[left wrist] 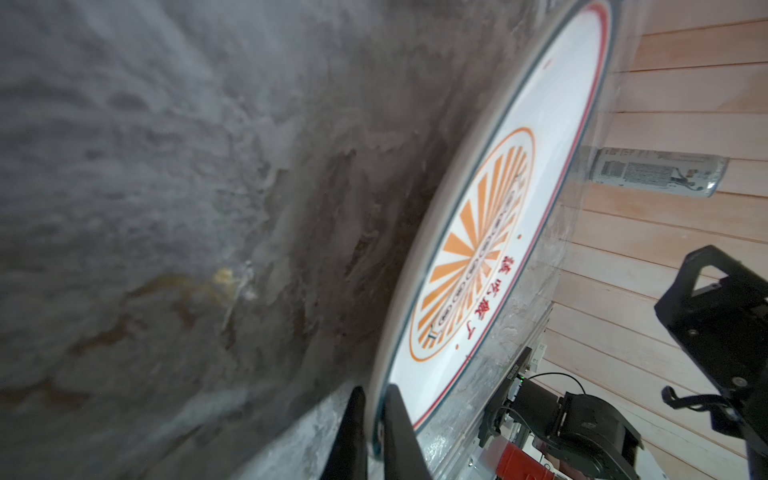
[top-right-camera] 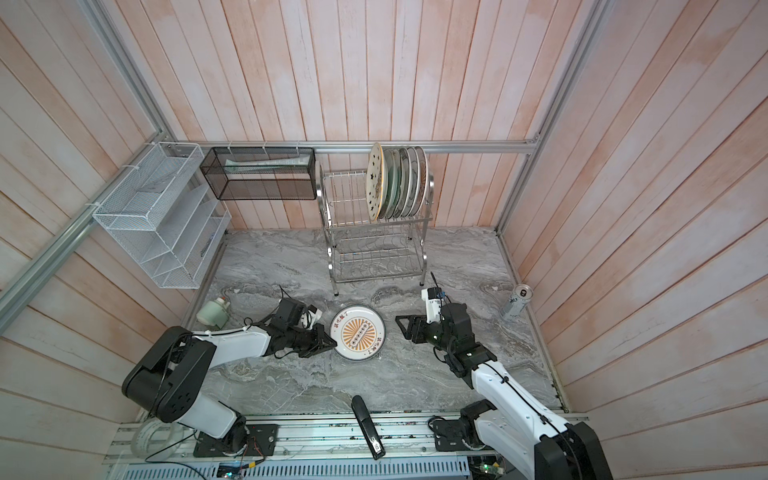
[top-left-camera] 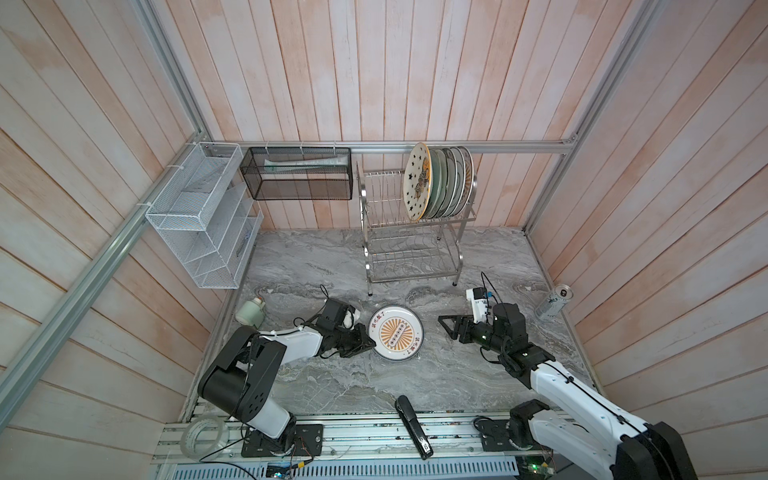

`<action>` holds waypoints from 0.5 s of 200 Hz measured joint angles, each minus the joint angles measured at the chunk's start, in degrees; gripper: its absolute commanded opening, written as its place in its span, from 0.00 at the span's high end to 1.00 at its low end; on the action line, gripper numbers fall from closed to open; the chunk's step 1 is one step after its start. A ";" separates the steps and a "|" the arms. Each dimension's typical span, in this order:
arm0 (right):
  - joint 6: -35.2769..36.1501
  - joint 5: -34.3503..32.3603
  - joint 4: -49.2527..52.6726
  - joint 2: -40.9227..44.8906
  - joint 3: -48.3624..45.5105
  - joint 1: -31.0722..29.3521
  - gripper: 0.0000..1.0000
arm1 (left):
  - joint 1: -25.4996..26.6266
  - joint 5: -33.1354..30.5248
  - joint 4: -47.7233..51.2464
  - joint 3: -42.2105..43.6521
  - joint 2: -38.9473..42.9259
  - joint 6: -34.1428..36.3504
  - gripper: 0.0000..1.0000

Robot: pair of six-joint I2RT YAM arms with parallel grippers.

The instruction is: Load the plates into the dish rack

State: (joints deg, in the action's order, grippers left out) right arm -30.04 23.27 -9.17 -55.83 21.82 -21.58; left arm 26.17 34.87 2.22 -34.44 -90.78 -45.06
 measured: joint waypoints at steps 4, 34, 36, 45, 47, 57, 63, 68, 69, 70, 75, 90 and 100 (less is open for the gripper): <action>0.00 0.35 -0.31 -0.70 -0.17 0.04 0.35 | 0.07 -0.20 0.48 0.02 -0.28 0.07 0.83; -0.39 2.40 -2.16 -4.74 -1.31 0.11 0.35 | 0.22 -0.42 0.85 -0.15 -0.26 0.76 0.80; -0.39 2.49 -2.21 -4.92 -1.33 0.11 0.35 | 0.22 -0.39 0.85 -0.17 -0.26 0.83 0.79; -0.39 3.04 -2.73 -5.92 -1.36 0.11 0.35 | 0.24 -0.39 0.94 -0.24 -0.26 0.90 0.78; -0.39 3.23 -2.86 -6.14 -1.36 0.11 0.35 | 0.24 -0.39 0.94 -0.24 -0.24 0.94 0.78; -0.39 3.98 -3.65 -7.21 -1.36 0.11 0.35 | 0.31 -0.44 1.01 -0.28 -0.17 0.96 0.77; -0.39 4.37 -4.07 -7.72 -1.38 0.13 0.35 | 0.33 -0.48 0.98 -0.31 -0.15 0.96 0.75; -0.39 4.85 -4.50 -8.26 -1.38 0.15 0.35 | 0.35 -0.52 1.03 -0.35 -0.11 0.96 0.75; -0.42 4.92 -4.57 -8.33 -1.38 0.15 0.35 | 0.37 -0.52 1.03 -0.35 -0.09 0.96 0.74; -0.39 5.01 -4.63 -8.41 -1.38 0.15 0.35 | 0.39 -0.55 1.05 -0.37 -0.07 0.96 0.74; -0.42 5.46 -5.07 -8.98 -1.38 0.15 0.35 | 0.44 -0.68 1.11 -0.46 0.00 0.96 0.73; -0.44 6.91 -6.34 -10.71 -1.38 0.15 0.35 | 0.52 -1.07 1.49 -0.68 0.33 1.14 0.68; -0.57 7.82 -7.10 -11.78 -1.40 0.15 0.35 | 0.50 -1.75 1.62 -0.74 0.63 0.87 0.67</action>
State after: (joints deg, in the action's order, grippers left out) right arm -30.61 31.09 -16.27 -67.61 20.43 -21.43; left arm 26.68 33.12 3.84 -35.18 -90.15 -44.18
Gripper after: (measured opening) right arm 0.646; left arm 0.316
